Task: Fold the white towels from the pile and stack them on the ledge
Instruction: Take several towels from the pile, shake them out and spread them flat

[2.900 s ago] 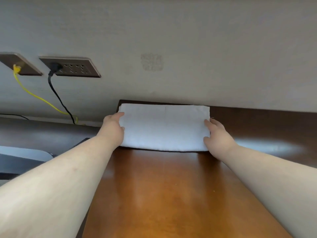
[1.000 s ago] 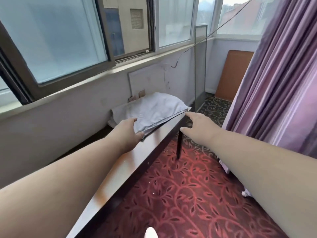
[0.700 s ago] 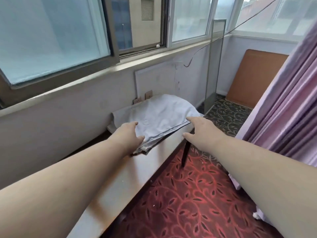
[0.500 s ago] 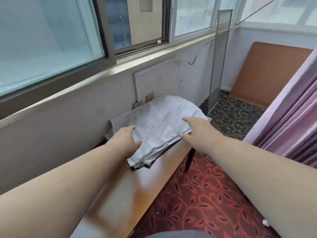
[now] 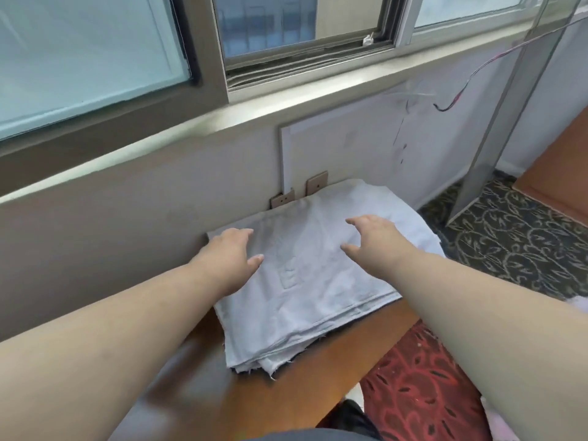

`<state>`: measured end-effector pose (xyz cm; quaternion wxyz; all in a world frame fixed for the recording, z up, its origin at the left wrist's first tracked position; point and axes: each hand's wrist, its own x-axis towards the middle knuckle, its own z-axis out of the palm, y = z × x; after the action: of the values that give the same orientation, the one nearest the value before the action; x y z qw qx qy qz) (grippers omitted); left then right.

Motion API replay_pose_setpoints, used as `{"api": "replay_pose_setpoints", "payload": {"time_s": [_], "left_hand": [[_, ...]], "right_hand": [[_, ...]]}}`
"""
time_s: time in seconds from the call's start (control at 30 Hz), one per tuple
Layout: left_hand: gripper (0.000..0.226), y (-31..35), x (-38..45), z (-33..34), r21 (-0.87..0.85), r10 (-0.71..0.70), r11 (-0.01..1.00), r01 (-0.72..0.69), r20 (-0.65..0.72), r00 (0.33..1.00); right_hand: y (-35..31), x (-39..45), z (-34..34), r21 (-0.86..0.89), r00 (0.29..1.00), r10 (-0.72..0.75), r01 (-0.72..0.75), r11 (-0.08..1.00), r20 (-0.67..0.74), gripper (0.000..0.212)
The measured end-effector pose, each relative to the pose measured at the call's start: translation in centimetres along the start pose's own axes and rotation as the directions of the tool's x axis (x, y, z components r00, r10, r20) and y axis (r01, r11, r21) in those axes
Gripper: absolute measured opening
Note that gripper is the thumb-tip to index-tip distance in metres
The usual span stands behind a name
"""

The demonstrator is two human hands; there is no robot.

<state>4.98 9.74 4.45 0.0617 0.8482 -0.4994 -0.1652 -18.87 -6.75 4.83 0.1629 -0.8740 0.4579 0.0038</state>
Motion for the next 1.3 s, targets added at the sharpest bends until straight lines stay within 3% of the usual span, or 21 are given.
{"api": "replay_pose_setpoints", "payload": {"time_s": [0.33, 0.67, 0.93, 1.17, 1.3], "left_hand": [[0.062, 5.8, 13.5, 3.1, 0.023, -0.221, 0.975, 0.22, 0.075, 0.972], [0.05, 9.0, 22.7, 5.5, 0.043, -0.151, 0.988, 0.146, 0.176, 0.973], [0.054, 8.2, 25.3, 7.1, 0.081, -0.2, 0.979, 0.188, 0.188, 0.961], [0.068, 8.7, 25.7, 7.4, 0.065, -0.217, 0.975, 0.21, 0.114, 0.97], [0.04, 8.3, 26.0, 7.7, 0.051, -0.173, 0.983, 0.174, -0.024, 0.985]], "right_hand": [[5.1, 18.4, 0.6, -0.025, 0.957, -0.192, 0.202, 0.979, 0.22, 0.062], [5.0, 28.4, 4.0, -0.034, 0.865, -0.426, 0.45, 0.892, 0.263, 0.048], [3.7, 33.9, 6.6, -0.172, 0.824, -0.403, 0.498, 0.85, 0.399, 0.043], [4.5, 33.1, 5.9, 0.032, 0.733, -0.618, 0.637, 0.77, 0.285, 0.034], [5.9, 31.5, 4.8, -0.003, 0.666, -0.71, 0.73, 0.683, 0.228, 0.024]]}}
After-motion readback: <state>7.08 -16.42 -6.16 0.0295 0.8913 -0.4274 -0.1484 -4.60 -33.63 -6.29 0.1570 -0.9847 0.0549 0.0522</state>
